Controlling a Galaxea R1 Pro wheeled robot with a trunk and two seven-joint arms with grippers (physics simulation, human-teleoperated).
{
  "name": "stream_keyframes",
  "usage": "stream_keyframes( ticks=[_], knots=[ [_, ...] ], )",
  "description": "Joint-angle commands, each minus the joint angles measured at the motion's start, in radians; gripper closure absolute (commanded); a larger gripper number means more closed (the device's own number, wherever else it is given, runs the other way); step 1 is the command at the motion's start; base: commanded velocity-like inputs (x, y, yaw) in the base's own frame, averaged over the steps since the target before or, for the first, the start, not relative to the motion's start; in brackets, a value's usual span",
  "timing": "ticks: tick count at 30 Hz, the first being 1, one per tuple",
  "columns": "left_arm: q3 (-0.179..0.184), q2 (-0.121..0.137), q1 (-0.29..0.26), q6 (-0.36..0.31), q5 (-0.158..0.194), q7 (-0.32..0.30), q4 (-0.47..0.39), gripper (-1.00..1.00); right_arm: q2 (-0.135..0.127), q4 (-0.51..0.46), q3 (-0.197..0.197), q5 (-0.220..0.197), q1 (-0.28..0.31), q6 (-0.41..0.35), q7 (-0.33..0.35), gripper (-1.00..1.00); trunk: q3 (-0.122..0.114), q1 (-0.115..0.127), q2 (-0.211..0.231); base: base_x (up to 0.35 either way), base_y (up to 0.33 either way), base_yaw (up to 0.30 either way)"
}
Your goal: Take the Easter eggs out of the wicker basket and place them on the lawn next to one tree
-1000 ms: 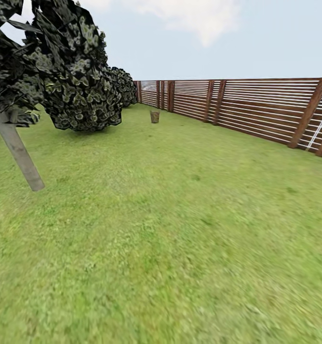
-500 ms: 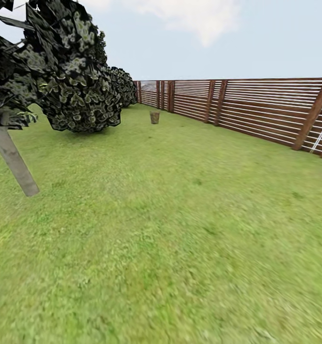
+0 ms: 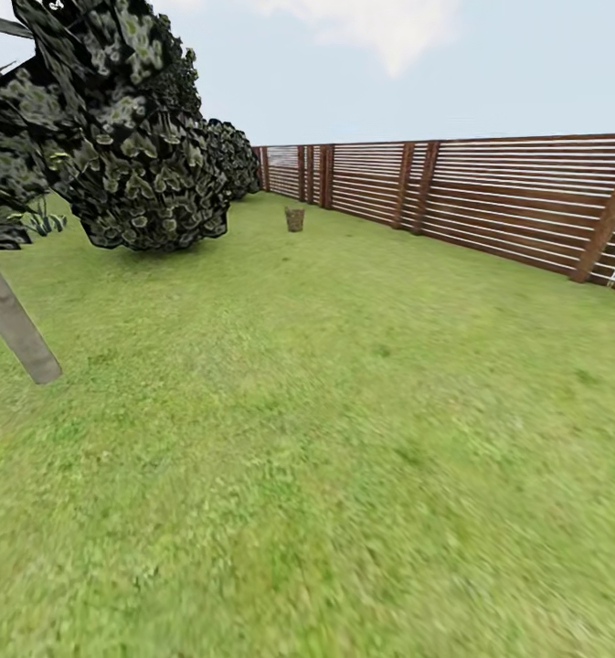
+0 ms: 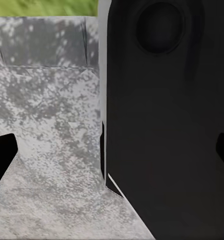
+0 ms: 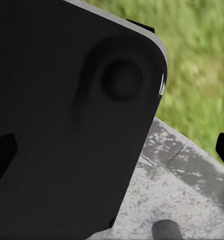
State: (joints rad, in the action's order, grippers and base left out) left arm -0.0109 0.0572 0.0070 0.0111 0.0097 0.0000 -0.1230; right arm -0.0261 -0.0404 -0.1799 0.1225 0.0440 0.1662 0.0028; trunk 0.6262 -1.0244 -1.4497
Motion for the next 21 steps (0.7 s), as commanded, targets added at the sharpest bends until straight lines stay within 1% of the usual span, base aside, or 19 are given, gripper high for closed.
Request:
stream_keyframes(
  ticks=[1, 7, 9, 15, 18, 21],
  knots=[
    [-0.001, 0.000, 0.001, 0.001, 0.001, 0.000, -0.001, -1.00, 0.001, 0.000, 0.001, 0.009, 0.001, 0.003, 0.000, -1.00, 0.001, -0.001, 0.000, 0.323, 0.000, 0.000],
    [0.000, 0.000, 0.001, 0.001, 0.000, 0.000, -0.001, -1.00, 0.003, 0.003, 0.001, 0.008, 0.001, 0.003, 0.001, -1.00, 0.001, -0.001, 0.000, 0.323, 0.000, -0.005],
    [0.000, 0.000, 0.001, 0.001, 0.001, 0.000, -0.001, -1.00, 0.002, 0.003, 0.001, 0.006, 0.001, 0.003, 0.001, -1.00, 0.001, -0.001, 0.000, 0.323, 0.000, -0.148],
    [0.000, 0.000, 0.001, 0.001, 0.001, 0.000, -0.001, -1.00, 0.002, 0.002, 0.003, 0.005, 0.001, 0.004, 0.002, -1.00, 0.001, -0.001, 0.000, 0.323, 0.000, -0.249],
    [0.000, 0.000, 0.001, 0.001, 0.001, 0.000, -0.001, -1.00, -0.002, -0.002, 0.001, 0.009, 0.001, 0.003, 0.002, -1.00, 0.001, -0.001, 0.000, 0.323, 0.000, -0.029],
    [-0.001, 0.000, 0.001, 0.001, 0.001, 0.000, -0.001, -1.00, 0.003, -0.004, -0.001, 0.012, 0.001, 0.002, 0.004, -1.00, 0.001, -0.001, 0.000, 0.323, 0.000, -0.005]
  ],
)
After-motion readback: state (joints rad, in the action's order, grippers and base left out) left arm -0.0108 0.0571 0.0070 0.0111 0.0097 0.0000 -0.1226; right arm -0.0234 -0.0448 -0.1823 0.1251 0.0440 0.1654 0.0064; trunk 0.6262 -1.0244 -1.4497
